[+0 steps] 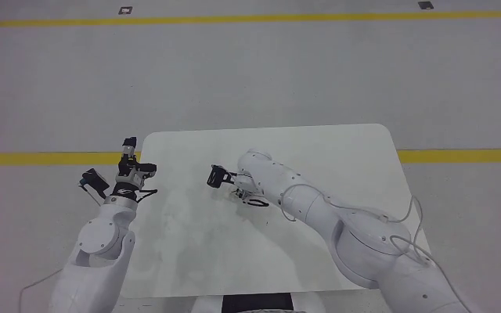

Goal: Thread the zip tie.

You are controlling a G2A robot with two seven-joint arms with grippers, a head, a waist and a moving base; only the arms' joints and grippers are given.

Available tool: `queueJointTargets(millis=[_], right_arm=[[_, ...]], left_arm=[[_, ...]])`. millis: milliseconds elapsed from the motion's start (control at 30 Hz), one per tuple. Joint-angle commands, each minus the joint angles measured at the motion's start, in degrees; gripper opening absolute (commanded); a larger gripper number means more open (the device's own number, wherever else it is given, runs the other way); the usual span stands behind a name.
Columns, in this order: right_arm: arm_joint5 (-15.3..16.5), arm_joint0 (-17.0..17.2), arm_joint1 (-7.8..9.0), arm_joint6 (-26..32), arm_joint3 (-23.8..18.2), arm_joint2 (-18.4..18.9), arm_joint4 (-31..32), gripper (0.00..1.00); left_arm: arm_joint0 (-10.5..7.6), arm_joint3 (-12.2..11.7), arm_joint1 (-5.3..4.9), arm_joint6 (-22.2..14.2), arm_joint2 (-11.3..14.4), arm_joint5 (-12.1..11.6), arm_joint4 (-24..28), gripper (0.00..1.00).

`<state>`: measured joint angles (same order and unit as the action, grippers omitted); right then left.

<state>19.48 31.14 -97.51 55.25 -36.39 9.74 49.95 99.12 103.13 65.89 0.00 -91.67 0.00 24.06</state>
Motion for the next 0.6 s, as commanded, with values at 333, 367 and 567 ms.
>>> queueJointTargets(millis=[333, 367, 567], right_arm=[[0.00, -0.23, -0.78, 1.43, 0.85, 0.00, -0.41, 0.00], [0.00, -0.35, -0.81, 1.57, 0.79, 0.00, -0.43, 0.00], [0.00, -1.38, -0.67, 2.30, 0.18, 0.00, -0.92, 0.00]], left_arm=[[0.00, 0.00, 0.00, 0.00, 0.00, 0.00, 0.00, 1.00], [0.00, 0.00, 0.00, 0.00, 0.00, 0.00, 0.00, 1.00], [0.00, 0.00, 0.00, 0.00, 0.00, 0.00, 0.00, 1.00]])
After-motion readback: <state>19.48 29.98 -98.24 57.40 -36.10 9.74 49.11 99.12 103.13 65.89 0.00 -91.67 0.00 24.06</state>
